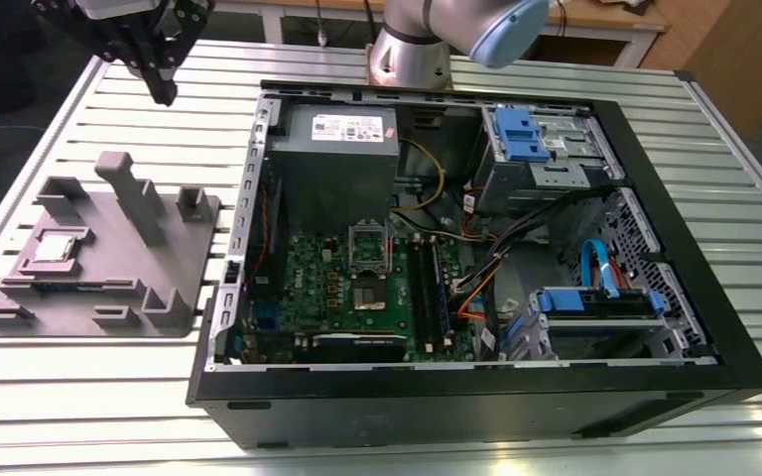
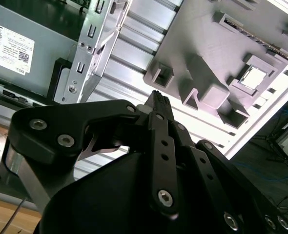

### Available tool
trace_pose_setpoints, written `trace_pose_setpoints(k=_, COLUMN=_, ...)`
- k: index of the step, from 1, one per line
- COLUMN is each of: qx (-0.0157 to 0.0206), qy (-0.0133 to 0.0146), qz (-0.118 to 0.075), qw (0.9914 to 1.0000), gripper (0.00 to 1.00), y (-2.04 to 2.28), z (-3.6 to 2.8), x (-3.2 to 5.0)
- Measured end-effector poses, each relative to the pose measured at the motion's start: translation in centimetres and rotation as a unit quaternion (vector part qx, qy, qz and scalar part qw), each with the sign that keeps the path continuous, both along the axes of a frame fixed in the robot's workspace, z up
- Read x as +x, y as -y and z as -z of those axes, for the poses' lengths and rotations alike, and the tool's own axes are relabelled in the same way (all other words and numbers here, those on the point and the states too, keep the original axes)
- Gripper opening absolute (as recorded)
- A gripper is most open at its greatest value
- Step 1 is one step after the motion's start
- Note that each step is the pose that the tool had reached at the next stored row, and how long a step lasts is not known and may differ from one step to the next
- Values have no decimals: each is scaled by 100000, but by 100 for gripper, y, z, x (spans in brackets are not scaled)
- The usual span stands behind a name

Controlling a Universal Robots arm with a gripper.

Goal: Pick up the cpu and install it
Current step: 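Reach for the cpu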

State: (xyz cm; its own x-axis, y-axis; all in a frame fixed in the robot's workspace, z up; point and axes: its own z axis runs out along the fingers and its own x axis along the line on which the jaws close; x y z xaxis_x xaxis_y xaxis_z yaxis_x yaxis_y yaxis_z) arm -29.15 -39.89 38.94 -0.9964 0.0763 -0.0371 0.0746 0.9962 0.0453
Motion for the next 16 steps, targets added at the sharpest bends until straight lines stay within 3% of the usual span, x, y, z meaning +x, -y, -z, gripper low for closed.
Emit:
trace_pose_setpoints(k=10, qx=2, qy=1, qz=0, qw=100000, gripper=10, y=0, z=17, x=-221)
trace_pose_setpoints(k=16, qx=1, qy=0, qz=-1, qw=100000, gripper=10, y=0, z=22, x=-294)
